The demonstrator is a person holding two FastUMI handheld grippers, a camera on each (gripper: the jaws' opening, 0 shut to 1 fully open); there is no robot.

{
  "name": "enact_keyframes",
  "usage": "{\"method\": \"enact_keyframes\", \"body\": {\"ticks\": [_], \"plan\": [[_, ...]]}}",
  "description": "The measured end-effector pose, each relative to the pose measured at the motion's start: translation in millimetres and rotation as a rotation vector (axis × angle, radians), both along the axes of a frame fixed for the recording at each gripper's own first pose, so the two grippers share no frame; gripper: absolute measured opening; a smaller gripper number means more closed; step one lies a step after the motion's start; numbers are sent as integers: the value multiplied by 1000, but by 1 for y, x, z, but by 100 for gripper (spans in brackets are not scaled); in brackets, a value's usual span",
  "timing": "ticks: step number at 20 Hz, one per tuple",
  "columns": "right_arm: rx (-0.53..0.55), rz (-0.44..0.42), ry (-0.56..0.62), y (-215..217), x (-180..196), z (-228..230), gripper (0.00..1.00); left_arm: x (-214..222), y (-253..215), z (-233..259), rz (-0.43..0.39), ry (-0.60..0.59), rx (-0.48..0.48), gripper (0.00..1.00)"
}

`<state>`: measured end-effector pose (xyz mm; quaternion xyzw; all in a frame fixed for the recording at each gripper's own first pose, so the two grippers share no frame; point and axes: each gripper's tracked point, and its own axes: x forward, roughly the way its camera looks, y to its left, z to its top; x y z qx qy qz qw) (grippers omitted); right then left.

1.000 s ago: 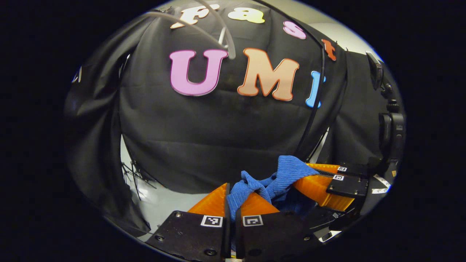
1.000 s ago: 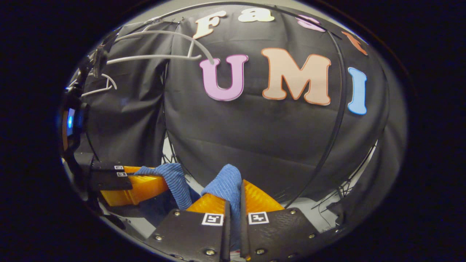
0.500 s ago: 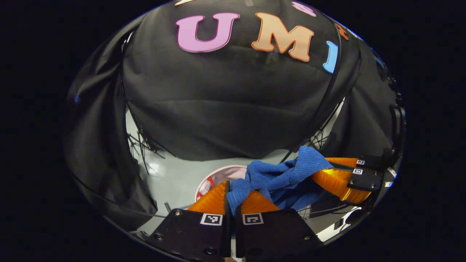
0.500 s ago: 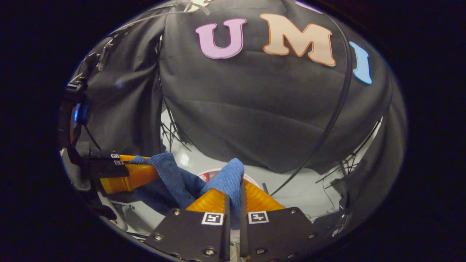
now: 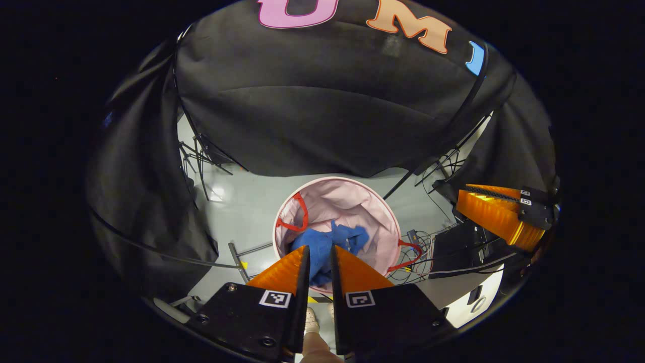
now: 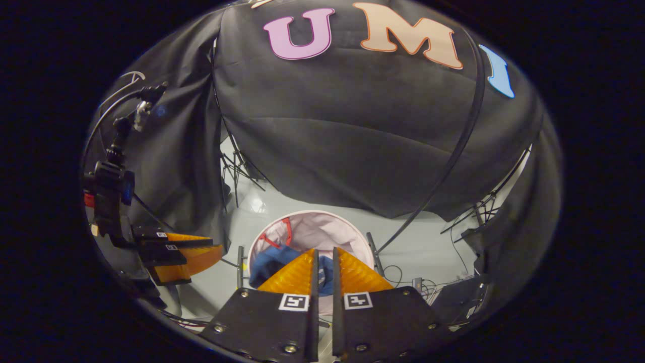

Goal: Grasp the clothes on the hanger with both hands and then place them into the laundry hamper below.

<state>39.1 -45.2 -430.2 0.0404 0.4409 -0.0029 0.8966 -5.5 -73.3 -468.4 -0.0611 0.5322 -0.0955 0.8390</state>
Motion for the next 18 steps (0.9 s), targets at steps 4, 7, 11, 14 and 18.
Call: {"method": "enact_keyframes", "body": {"ticks": [4, 7, 11, 14, 18], "plan": [[-9, 4, -52, 0, 4, 21, 11, 9, 2, 23, 13, -51, -5, 26], [-15, -4, -127, -1, 12, 55, 11, 31, -1, 56, 22, -145, -27, 26], [-27, -20, -253, -7, 26, 113, 11, 59, -6, 120, 37, -287, -68, 26], [-33, -36, -355, -11, 38, 159, 11, 78, -12, 177, 37, -413, -106, 25], [-31, -69, -501, -19, 50, 231, 11, 92, -20, 246, 36, -555, -148, 25]]}}
